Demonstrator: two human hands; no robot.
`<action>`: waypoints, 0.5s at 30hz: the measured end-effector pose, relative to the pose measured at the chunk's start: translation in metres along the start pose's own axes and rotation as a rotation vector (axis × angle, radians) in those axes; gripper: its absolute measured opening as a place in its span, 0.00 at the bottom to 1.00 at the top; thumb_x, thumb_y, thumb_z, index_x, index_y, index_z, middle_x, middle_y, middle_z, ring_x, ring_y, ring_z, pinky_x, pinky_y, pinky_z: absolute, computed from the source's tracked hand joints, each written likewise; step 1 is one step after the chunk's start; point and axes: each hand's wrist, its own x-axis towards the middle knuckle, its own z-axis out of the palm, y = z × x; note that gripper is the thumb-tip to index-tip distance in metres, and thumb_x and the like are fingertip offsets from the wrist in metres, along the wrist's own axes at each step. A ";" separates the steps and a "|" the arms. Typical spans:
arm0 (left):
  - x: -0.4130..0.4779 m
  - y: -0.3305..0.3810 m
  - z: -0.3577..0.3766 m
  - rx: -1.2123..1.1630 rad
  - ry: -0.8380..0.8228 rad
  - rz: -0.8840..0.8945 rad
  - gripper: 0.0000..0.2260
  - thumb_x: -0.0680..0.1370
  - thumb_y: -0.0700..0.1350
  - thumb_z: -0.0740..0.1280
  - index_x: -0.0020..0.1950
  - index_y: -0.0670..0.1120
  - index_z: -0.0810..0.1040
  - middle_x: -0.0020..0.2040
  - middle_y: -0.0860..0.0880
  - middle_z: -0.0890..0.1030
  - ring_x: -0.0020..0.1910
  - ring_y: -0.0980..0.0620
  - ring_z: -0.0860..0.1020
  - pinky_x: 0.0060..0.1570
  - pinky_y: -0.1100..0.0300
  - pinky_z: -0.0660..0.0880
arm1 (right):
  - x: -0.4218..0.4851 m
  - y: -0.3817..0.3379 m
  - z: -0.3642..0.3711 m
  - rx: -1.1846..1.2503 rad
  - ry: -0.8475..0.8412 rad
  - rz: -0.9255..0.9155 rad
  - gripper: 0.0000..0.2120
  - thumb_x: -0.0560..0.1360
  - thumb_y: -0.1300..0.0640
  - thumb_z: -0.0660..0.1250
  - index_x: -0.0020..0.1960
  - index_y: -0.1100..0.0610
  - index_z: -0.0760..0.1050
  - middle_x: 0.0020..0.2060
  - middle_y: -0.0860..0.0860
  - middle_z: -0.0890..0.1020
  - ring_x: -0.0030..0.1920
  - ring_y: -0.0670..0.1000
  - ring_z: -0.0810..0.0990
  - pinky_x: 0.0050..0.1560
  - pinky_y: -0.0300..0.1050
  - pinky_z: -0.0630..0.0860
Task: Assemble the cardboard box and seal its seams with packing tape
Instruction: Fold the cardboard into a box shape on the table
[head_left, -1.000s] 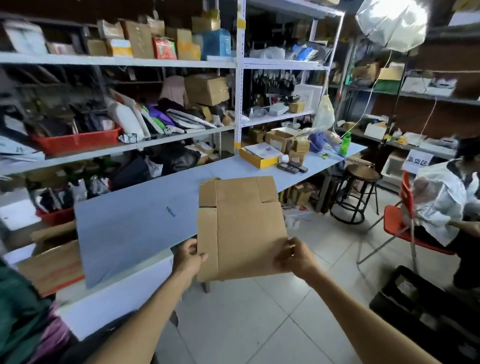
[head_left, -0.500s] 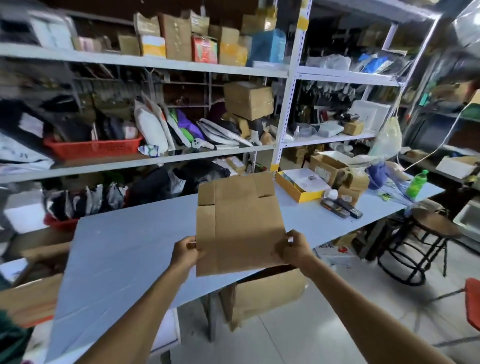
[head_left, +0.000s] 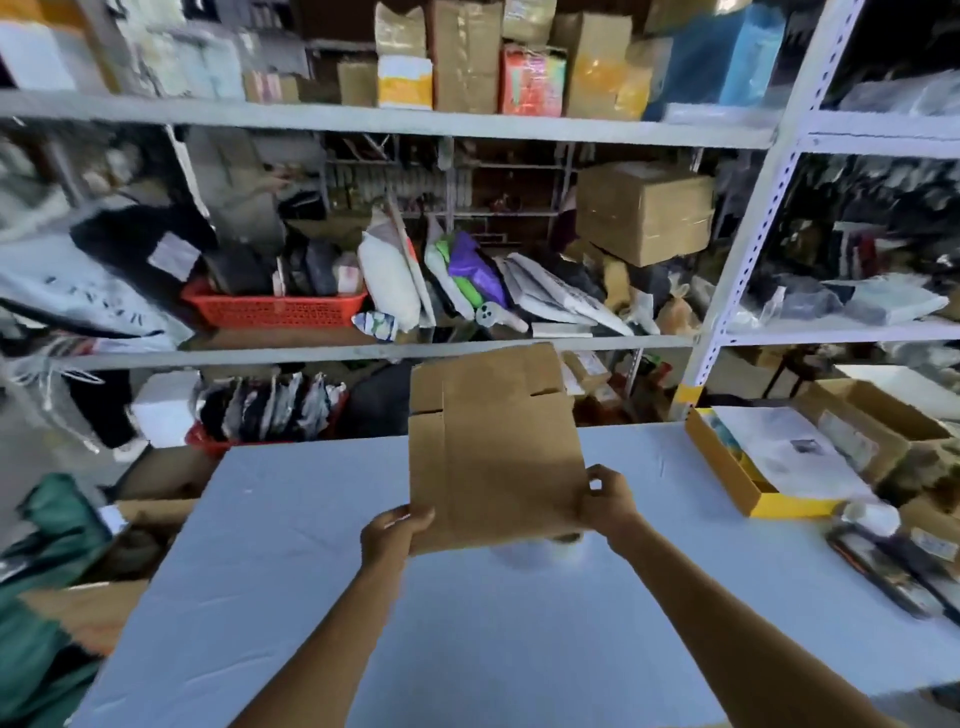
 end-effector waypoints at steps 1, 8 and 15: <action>0.007 0.003 0.008 -0.079 0.025 -0.057 0.12 0.69 0.38 0.75 0.50 0.38 0.80 0.40 0.44 0.79 0.36 0.49 0.77 0.35 0.59 0.75 | 0.014 -0.006 0.001 -0.020 0.005 -0.018 0.07 0.73 0.69 0.58 0.42 0.59 0.70 0.38 0.55 0.74 0.39 0.55 0.71 0.34 0.43 0.69; 0.038 0.023 0.042 -0.357 -0.225 -0.188 0.09 0.73 0.37 0.72 0.52 0.37 0.79 0.48 0.42 0.83 0.50 0.48 0.81 0.50 0.55 0.78 | 0.061 -0.029 0.044 0.065 -0.022 -0.003 0.11 0.70 0.75 0.58 0.46 0.62 0.70 0.43 0.58 0.75 0.44 0.57 0.73 0.39 0.51 0.74; 0.069 0.055 0.041 -0.341 -0.117 -0.056 0.07 0.74 0.31 0.68 0.51 0.36 0.77 0.46 0.41 0.81 0.42 0.47 0.79 0.47 0.51 0.75 | 0.061 -0.028 0.096 0.192 -0.086 0.087 0.14 0.69 0.76 0.63 0.53 0.67 0.70 0.49 0.62 0.76 0.50 0.63 0.79 0.38 0.50 0.80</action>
